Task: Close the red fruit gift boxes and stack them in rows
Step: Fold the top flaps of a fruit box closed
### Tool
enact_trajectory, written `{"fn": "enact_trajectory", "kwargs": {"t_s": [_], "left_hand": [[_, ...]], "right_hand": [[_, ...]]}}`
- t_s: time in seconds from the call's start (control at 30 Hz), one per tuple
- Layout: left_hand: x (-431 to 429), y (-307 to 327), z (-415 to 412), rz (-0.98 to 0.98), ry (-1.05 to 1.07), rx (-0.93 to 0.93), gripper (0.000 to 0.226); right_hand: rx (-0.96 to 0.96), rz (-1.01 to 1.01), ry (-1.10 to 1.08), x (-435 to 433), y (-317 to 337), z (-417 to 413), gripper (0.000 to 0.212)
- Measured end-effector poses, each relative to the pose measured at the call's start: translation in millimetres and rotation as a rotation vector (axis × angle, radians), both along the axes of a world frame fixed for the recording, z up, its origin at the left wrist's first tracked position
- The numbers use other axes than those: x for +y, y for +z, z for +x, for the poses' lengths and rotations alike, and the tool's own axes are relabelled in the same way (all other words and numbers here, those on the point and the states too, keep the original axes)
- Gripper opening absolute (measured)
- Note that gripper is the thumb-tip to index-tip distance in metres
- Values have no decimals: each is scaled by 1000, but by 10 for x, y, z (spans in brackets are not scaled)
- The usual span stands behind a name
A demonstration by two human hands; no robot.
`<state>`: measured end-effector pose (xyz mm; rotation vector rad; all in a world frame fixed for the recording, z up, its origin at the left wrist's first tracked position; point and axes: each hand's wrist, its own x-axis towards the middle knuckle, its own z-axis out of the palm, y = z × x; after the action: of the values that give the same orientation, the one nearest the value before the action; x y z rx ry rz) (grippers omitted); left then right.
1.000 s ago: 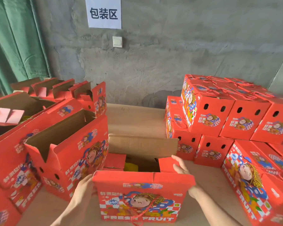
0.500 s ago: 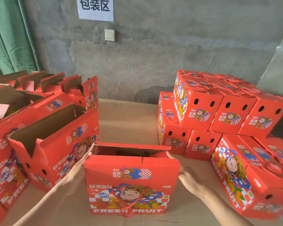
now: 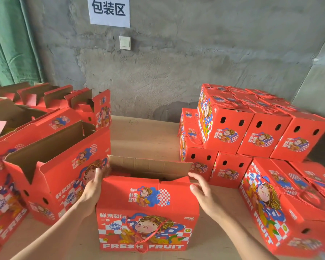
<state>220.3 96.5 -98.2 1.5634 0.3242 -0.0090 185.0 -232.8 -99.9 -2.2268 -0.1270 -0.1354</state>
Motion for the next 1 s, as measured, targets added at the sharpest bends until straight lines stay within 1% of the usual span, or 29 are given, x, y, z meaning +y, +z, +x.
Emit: {"fn": "enact_trajectory", "kwargs": {"t_s": [0.07,0.13,0.2,0.27,0.3,0.4,0.5,0.63,0.73,0.77,0.8,0.9,0.97,1.0], "left_hand": [[2,-3,-35,10,-59,-35,58],[38,-38,-73,21,-124,-72,56],[85,-51,-112,110,-153,-82,35],[90,-50,-127,160,-173,-37,15],[91,-49,-126,179,-181,-18,13],[87,-71,-123,204,-172,-22,17],[64,-94,-146,229,-93,-48,19],[35,-154,-128,324,-30,-64,22],[29,-166,-128,358,-30,-112,6],[31,-183,-115,355,-33,-117,21],[34,-202,-102,351,-44,-114,31],[42,-214,-88,394,-63,-112,37],[51,-217,-92,392,-81,-131,59],[53,-210,-99,412,-99,-153,67]], "right_hand": [[-74,-139,-8,122,-49,6,23],[-173,-218,-69,180,-173,34,18],[-228,-226,-116,232,-204,19,16],[-235,-202,-141,245,-211,26,15],[-240,-191,-147,246,-215,29,15],[-270,-170,-176,253,-235,15,16],[-274,-139,-200,257,-237,3,17],[-284,-75,-227,251,-257,-19,17],[-244,-26,-246,230,-280,-11,13],[-219,-14,-250,225,-289,1,12],[-183,1,-253,221,-296,16,16],[-80,39,-257,207,-255,56,45],[-46,71,-221,192,-195,68,63],[-30,81,-183,187,-171,68,67]]}}
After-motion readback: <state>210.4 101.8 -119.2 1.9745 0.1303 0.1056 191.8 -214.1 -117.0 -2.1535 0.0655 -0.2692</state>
